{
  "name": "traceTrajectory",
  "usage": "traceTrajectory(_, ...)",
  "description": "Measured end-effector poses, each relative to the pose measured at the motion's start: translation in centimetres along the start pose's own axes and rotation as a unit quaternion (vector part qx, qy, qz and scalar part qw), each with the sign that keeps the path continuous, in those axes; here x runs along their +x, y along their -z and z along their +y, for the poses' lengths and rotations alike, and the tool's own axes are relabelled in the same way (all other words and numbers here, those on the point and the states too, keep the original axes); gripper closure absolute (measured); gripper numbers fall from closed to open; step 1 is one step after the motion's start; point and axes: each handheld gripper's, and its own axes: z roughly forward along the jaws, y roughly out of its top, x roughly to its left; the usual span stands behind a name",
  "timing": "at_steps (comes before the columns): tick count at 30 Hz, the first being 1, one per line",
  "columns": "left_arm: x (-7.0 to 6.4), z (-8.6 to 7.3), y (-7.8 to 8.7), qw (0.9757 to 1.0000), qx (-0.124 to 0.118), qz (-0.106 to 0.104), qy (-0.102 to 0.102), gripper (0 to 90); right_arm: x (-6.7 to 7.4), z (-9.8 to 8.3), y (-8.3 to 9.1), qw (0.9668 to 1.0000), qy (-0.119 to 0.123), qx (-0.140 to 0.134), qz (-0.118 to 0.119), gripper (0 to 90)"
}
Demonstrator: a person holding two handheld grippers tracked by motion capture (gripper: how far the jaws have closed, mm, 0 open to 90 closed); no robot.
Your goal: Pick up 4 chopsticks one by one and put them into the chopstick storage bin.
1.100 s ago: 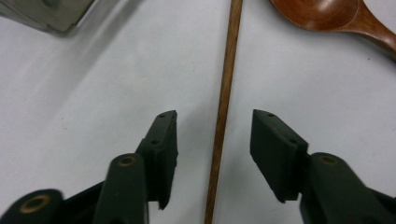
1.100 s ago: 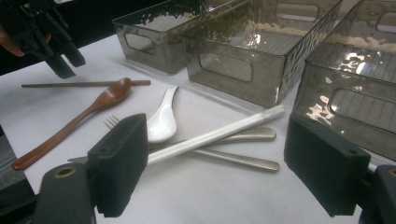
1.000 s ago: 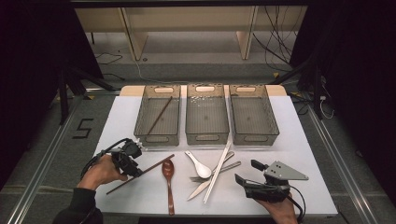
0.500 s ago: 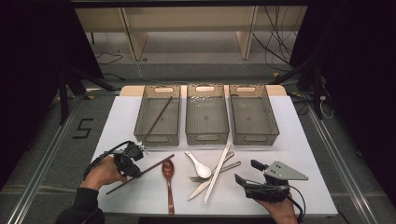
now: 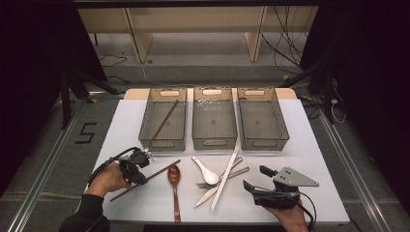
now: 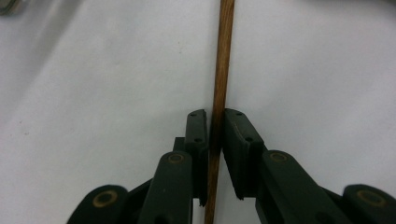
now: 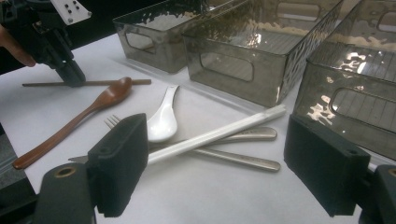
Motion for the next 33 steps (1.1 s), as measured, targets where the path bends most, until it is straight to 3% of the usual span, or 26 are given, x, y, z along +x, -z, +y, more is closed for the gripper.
traceTrajectory(21,0.2,-0.3,0.0,0.9999,-0.01,-0.007,-0.007,83.7,0.0,0.0,0.0,1.0,0.0,0.0,0.0,22.9)
traceTrajectory(33,0.3,-0.3,1.1,0.9993,-0.035,0.004,-0.009,84.3,0.0,0.0,0.0,1.0,0.0,0.0,-0.001,23.0)
